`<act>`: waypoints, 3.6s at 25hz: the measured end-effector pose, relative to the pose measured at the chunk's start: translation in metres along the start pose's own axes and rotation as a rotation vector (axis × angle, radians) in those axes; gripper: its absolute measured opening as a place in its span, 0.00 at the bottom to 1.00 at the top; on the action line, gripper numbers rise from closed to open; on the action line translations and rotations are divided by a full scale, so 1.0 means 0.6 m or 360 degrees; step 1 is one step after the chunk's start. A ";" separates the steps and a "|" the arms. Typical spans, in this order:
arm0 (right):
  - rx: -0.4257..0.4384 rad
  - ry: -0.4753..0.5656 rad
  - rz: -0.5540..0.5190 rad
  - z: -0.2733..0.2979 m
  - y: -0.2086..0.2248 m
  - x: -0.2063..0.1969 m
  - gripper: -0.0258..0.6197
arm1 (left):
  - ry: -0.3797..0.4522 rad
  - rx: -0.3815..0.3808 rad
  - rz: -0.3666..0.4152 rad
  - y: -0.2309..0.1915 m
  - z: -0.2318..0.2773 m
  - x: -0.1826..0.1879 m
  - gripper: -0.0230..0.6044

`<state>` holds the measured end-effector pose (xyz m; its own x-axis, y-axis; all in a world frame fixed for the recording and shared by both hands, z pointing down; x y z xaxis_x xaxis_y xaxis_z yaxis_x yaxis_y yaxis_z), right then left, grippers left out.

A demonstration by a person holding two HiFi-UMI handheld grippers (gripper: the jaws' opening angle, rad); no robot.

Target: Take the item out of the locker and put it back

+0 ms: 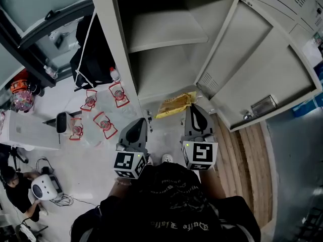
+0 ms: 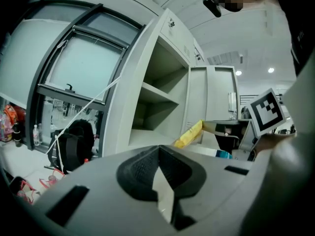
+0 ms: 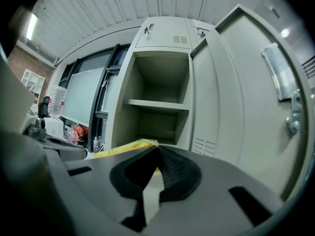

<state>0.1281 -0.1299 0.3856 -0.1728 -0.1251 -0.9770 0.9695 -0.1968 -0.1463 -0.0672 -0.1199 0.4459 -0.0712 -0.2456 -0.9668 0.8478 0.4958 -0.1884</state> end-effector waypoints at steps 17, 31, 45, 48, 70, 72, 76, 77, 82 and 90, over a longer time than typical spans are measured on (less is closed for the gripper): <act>0.0029 0.0075 0.0028 0.033 0.016 0.034 0.05 | 0.0014 0.0023 -0.0020 -0.003 0.024 0.001 0.05; 0.0063 0.0155 -0.0025 0.109 0.013 0.074 0.05 | -0.0001 0.0055 -0.0035 -0.012 0.028 -0.002 0.05; 0.0127 0.0096 -0.0040 0.210 -0.005 0.077 0.05 | 0.0001 0.0188 -0.0068 -0.053 0.021 -0.002 0.05; 0.0128 0.0090 -0.0035 0.230 -0.006 0.075 0.05 | -0.0003 0.0219 -0.0061 -0.061 0.020 -0.004 0.05; 0.0112 -0.0084 -0.0075 0.297 -0.015 0.023 0.05 | -0.0026 0.0275 -0.0076 -0.094 0.018 -0.006 0.05; 0.0122 -0.0100 -0.0082 0.295 -0.017 0.018 0.05 | -0.0027 0.0268 -0.0069 -0.092 0.018 -0.006 0.05; 0.0143 -0.0158 -0.0092 0.290 -0.021 0.009 0.05 | -0.0038 0.0251 -0.0071 -0.085 0.018 -0.012 0.05; 0.0146 -0.0168 -0.0091 0.289 -0.021 0.007 0.05 | -0.0043 0.0245 -0.0072 -0.083 0.018 -0.014 0.05; 0.0163 -0.0219 -0.0102 0.282 -0.023 -0.002 0.05 | -0.0047 0.0258 -0.0072 -0.082 0.012 -0.018 0.05; 0.0195 -0.0346 -0.0108 0.276 -0.021 -0.023 0.06 | -0.0078 0.0278 -0.0062 -0.073 0.009 -0.029 0.05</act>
<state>0.0893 -0.2868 0.4267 -0.2827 -0.3115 -0.9072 0.9284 -0.3266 -0.1772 -0.1000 -0.1420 0.4721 -0.0834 -0.3042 -0.9489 0.9236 0.3341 -0.1883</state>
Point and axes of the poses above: the fingertips, and each gripper's own axes: z forward along the fingers, y to its right, x out of its top, the point moved 6 cm from there along -z, backward along the fingers, and after that the axes turned 3 degrees about -y, right-handed, at the moved point
